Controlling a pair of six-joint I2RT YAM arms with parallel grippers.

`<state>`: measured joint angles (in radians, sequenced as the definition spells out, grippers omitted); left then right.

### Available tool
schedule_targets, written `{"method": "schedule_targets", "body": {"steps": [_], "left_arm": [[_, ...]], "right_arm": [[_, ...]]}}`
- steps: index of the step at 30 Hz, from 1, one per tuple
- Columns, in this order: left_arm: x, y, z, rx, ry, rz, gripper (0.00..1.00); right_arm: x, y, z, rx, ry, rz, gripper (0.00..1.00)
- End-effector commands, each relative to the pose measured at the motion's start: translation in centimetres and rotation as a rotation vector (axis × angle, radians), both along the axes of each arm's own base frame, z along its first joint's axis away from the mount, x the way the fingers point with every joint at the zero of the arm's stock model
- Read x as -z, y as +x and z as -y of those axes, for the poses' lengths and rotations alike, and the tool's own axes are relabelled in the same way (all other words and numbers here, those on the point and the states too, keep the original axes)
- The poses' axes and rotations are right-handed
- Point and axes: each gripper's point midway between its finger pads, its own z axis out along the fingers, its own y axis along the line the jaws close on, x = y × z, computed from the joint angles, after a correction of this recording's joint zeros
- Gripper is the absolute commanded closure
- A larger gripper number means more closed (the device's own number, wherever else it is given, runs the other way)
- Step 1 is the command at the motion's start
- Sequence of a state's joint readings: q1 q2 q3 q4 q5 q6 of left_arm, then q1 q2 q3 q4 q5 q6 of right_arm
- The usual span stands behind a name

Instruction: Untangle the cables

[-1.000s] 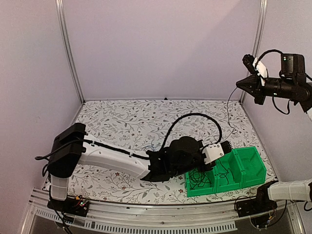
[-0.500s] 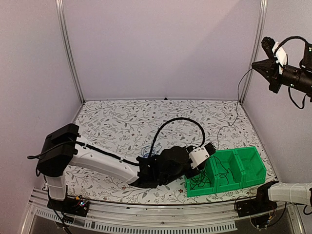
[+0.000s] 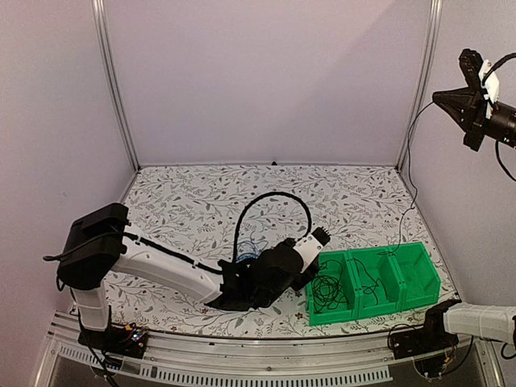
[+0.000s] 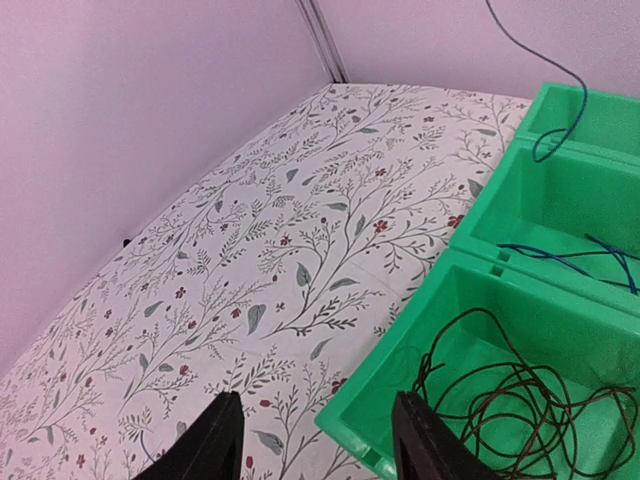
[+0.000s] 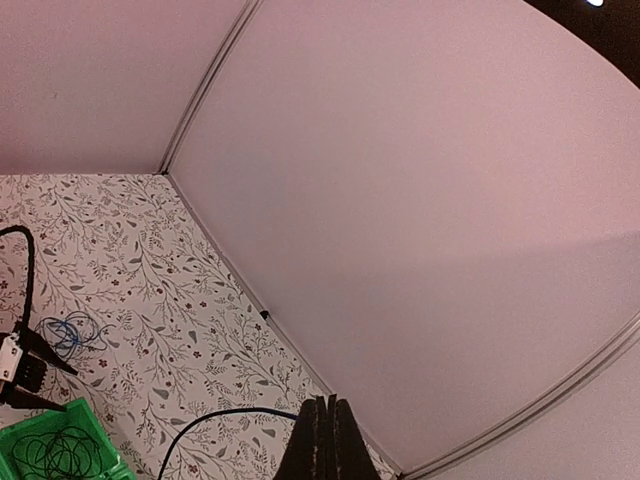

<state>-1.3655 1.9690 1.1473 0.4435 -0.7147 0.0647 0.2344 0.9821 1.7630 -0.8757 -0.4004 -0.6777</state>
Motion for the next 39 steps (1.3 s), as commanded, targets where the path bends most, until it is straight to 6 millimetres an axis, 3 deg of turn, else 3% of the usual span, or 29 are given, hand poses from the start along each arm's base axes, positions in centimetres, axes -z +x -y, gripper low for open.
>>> {"method": "schedule_targets", "body": {"steps": [1, 6, 17, 25, 35, 39], "left_arm": [[-1.0, 1.7, -1.4, -0.071, -0.014, 0.009, 0.49], [-0.2, 2.8, -2.1, -0.109, 0.015, 0.014, 0.49], [0.1, 3.5, -3.7, -0.167, 0.031, 0.014, 0.49], [0.9, 4.1, -6.2, -0.227, 0.049, 0.011, 0.49], [2.0, 5.6, -8.7, -0.28, 0.057, -0.005, 0.49], [2.1, 6.1, -9.2, -0.288, 0.063, -0.007, 0.49]], "right_arm": [[0.7, -1.9, 0.0, -0.029, -0.007, -0.036, 1.0], [3.6, -3.4, -0.3, -0.067, -0.017, -0.117, 1.0], [18.1, -3.4, -1.4, -0.143, -0.085, -0.438, 1.0], [25.7, -3.8, -2.8, -0.249, -0.102, -0.618, 1.0], [28.0, -2.2, -4.0, -0.322, -0.115, -0.606, 1.0], [25.0, -2.1, -6.6, -0.444, -0.037, -0.616, 1.0]]}}
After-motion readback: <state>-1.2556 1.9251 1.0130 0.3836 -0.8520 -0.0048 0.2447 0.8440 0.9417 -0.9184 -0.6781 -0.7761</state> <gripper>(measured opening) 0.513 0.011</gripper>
